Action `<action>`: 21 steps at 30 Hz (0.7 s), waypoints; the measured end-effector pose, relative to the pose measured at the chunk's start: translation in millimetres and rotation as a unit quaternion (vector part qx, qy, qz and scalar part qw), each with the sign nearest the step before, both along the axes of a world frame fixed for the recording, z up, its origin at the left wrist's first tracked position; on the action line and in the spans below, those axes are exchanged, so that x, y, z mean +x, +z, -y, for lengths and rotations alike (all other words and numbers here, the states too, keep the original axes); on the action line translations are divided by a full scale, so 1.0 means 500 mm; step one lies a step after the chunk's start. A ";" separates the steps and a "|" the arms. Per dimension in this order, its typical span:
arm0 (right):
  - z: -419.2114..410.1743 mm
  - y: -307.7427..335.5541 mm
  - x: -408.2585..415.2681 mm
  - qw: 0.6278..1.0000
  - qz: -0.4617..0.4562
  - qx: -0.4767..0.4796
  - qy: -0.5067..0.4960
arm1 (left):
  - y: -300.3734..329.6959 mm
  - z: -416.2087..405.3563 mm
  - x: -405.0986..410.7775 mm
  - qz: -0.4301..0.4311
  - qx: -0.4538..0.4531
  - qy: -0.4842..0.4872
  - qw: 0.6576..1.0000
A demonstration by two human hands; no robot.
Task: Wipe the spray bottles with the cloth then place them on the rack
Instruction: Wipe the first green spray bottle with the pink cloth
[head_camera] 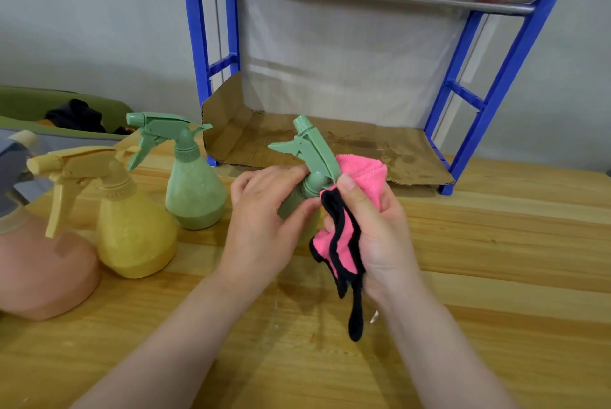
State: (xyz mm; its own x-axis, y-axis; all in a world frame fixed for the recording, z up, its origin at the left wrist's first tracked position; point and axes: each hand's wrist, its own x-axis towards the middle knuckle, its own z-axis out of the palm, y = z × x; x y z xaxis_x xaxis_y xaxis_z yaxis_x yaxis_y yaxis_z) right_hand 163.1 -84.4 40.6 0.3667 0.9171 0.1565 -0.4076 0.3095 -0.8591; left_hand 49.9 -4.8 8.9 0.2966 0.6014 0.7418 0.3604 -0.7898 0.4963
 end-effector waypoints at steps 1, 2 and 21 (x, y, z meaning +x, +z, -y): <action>-0.001 -0.003 -0.002 0.999 0.027 0.008 -0.030 | 0.000 -0.001 0.001 0.006 -0.003 -0.005 1.000; -0.003 -0.009 -0.002 0.995 0.065 0.017 -0.072 | 0.000 -0.001 0.002 0.011 -0.003 -0.010 1.000; -0.015 -0.075 -0.023 0.931 0.270 0.168 -0.178 | 0.048 -0.012 -0.026 0.503 -0.349 -0.253 0.749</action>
State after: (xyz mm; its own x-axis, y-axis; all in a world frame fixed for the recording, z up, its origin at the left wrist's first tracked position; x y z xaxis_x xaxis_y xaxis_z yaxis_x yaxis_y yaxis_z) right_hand 151.7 -77.1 2.9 0.4227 0.6180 0.6629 0.2356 0.6313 -0.7389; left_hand 37.1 1.1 32.8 0.1194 0.9464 0.3003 -0.7307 -0.1210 0.6719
